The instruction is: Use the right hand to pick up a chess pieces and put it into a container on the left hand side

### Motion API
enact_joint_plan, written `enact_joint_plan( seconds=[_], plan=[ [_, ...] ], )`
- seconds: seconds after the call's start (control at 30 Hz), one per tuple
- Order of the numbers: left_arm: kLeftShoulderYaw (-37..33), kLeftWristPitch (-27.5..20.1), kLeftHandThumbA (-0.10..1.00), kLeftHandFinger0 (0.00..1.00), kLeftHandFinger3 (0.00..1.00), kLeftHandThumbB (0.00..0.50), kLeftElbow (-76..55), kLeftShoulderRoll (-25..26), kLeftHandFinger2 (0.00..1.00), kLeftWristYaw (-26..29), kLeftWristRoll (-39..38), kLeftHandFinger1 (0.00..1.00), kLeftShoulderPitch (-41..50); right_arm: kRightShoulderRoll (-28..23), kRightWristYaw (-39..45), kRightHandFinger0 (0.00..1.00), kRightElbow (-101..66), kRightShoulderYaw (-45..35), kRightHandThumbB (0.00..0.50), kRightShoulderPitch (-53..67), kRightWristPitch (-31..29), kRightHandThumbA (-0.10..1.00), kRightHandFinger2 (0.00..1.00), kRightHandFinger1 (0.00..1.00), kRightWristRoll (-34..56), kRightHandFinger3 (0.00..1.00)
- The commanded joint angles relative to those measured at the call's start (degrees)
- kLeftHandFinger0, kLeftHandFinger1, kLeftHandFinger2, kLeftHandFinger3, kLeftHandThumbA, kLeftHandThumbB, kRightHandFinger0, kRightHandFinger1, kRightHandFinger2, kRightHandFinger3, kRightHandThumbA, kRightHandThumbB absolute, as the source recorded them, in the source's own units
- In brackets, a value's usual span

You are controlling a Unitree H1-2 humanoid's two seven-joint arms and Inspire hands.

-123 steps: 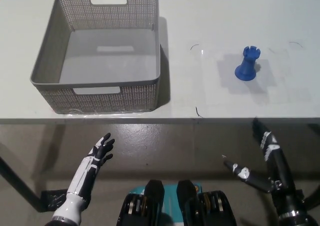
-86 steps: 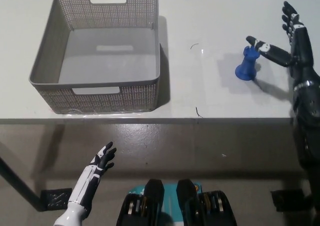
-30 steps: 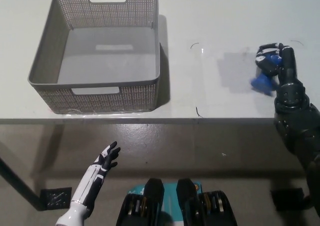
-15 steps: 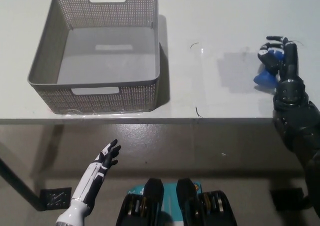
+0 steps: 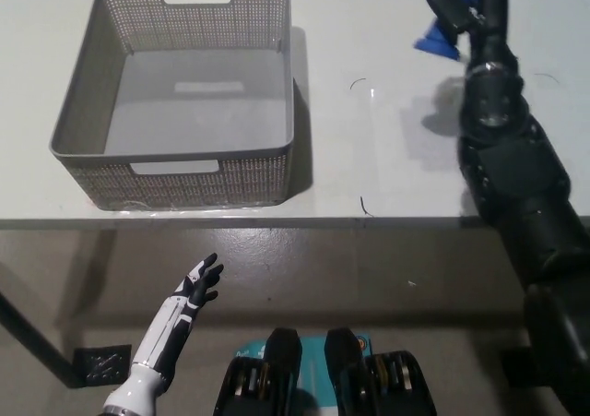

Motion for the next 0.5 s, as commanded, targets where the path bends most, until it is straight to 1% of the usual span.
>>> enact_joint_plan(
  seconds=[0.0,0.03,0.17,0.2,0.23,0.33,0.4,0.47],
  plan=[
    [0.2,-0.9,1.00,1.00,1.00,0.139,-1.1,0.5,1.00,-1.0,-0.7,1.00,-0.6,1.8,0.4,0.00,-3.2,1.4,0.130,-6.5,-1.6,-0.10,0.73,0.31,-1.7,0.81],
    [0.2,-0.8,1.00,1.00,1.00,0.131,-1.2,0.4,1.00,-0.9,-0.9,1.00,-0.6,2.9,0.6,0.00,-3.4,1.4,0.127,-7.4,-1.2,-0.10,0.74,0.33,-1.4,0.82],
    [0.0,-0.6,1.00,1.00,1.00,0.128,-1.4,0.5,1.00,-1.0,-0.6,1.00,-0.6,5.4,1.2,0.00,-2.4,2.0,0.127,-9.7,-0.4,-0.10,0.76,0.33,-1.1,0.82],
    [-0.1,-0.5,1.00,1.00,1.00,0.131,-1.5,0.5,1.00,-0.9,-0.4,1.00,-0.6,6.2,0.6,0.00,-1.3,2.5,0.134,-10.5,-1.0,-0.10,0.77,0.35,-1.7,0.83],
    [-0.1,-0.7,1.00,1.00,1.00,0.136,-1.3,0.5,1.00,-0.7,0.0,1.00,-0.6,7.2,0.6,0.00,-0.6,2.4,0.135,-11.2,-1.0,-0.10,0.80,0.36,-1.4,0.84],
    [-0.3,-1.2,1.00,1.00,1.00,0.141,-1.2,1.0,1.00,-0.6,0.6,1.00,-0.5,9.9,0.9,0.00,1.9,2.6,0.135,-13.1,-0.9,-0.10,0.84,0.38,-1.2,0.87],
    [-0.3,-0.7,1.00,1.00,1.00,0.143,-1.6,1.0,1.00,-0.8,0.5,1.00,-0.6,11.3,1.2,0.01,3.7,2.5,0.126,-14.4,-1.1,-0.10,0.86,0.41,-0.8,0.88],
    [-0.4,-0.9,1.00,1.00,1.00,0.154,-1.3,1.2,1.00,-0.9,0.5,1.00,-0.7,12.9,1.3,0.00,5.5,3.0,0.121,-15.6,-1.2,-0.10,0.86,0.41,-1.1,0.86]
  ],
)
